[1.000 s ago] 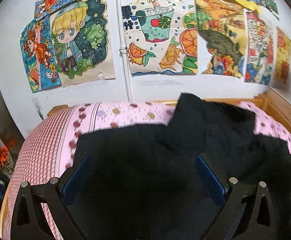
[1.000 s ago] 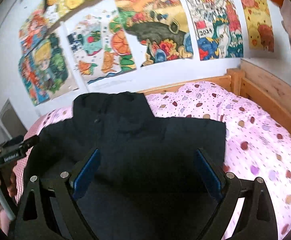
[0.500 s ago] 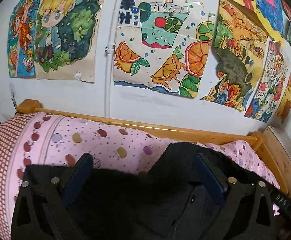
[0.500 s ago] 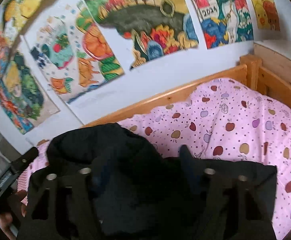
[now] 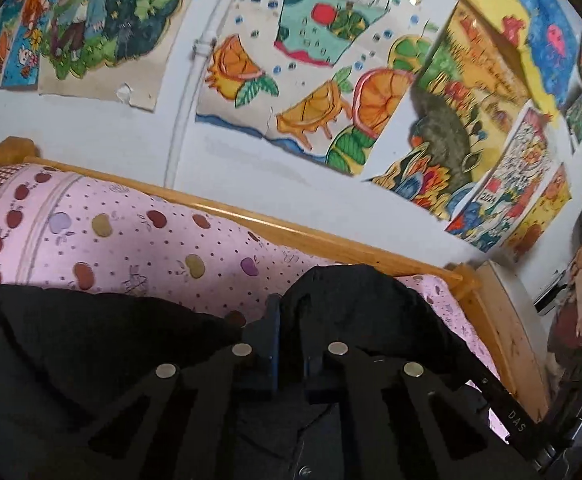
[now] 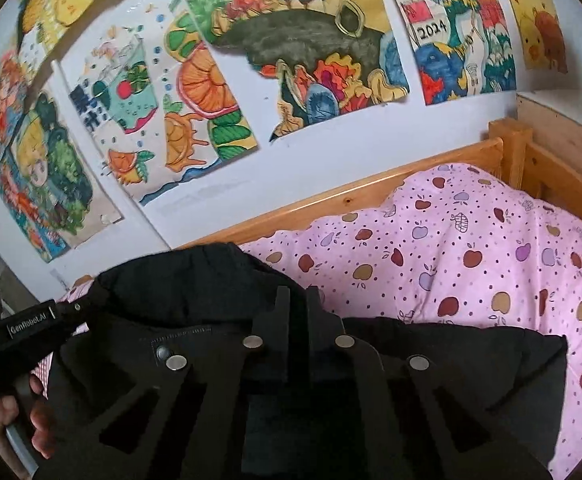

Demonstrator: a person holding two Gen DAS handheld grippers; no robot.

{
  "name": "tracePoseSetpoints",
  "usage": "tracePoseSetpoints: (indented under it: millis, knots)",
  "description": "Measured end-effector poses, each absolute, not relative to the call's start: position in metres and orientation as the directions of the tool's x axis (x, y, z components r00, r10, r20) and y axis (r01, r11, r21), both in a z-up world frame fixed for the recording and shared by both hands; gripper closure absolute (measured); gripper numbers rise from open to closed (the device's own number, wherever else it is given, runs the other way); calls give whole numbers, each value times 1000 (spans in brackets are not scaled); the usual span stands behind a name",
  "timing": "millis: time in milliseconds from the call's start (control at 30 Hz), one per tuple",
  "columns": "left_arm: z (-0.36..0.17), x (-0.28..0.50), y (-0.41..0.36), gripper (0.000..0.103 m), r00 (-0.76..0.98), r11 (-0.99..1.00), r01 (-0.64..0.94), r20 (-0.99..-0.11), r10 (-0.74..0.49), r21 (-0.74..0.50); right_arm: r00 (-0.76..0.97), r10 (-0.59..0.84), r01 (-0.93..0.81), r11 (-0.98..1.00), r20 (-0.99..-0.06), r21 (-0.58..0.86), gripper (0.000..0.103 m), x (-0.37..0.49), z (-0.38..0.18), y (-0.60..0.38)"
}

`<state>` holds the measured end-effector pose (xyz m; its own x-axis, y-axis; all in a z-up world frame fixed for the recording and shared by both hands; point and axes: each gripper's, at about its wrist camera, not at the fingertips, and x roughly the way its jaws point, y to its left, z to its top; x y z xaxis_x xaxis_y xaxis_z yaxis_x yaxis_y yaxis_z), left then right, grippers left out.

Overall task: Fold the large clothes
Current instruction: 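Lift the hem with both tools and fold it toward the collar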

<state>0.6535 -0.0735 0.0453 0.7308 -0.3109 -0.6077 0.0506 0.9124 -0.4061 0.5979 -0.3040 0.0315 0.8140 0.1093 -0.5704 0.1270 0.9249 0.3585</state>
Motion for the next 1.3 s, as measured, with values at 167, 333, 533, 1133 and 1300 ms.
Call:
tracePoseSetpoints:
  millis: [167, 333, 533, 1133, 1300]
  knots:
    - [55, 624, -56, 97, 739, 894, 73, -577, -347, -443, 831, 157, 51, 934, -534, 354, 99, 562, 45, -304]
    - [61, 565, -39, 97, 740, 890, 161, -544, -395, -427, 849, 206, -36, 941, -486, 337, 99, 508, 53, -301]
    - [41, 501, -21, 97, 725, 890, 202, -549, -417, -409, 847, 263, -116, 939, -462, 323, 100, 440, 53, -300]
    - [-35, 464, -24, 97, 686, 920, 228, -619, -383, -317, 765, 240, -181, 971, -598, 158, 100, 382, -6, -290]
    - [-28, 455, -27, 97, 707, 923, 249, -597, -379, -292, 785, 257, -218, 966, -564, 137, 100, 359, 21, -298]
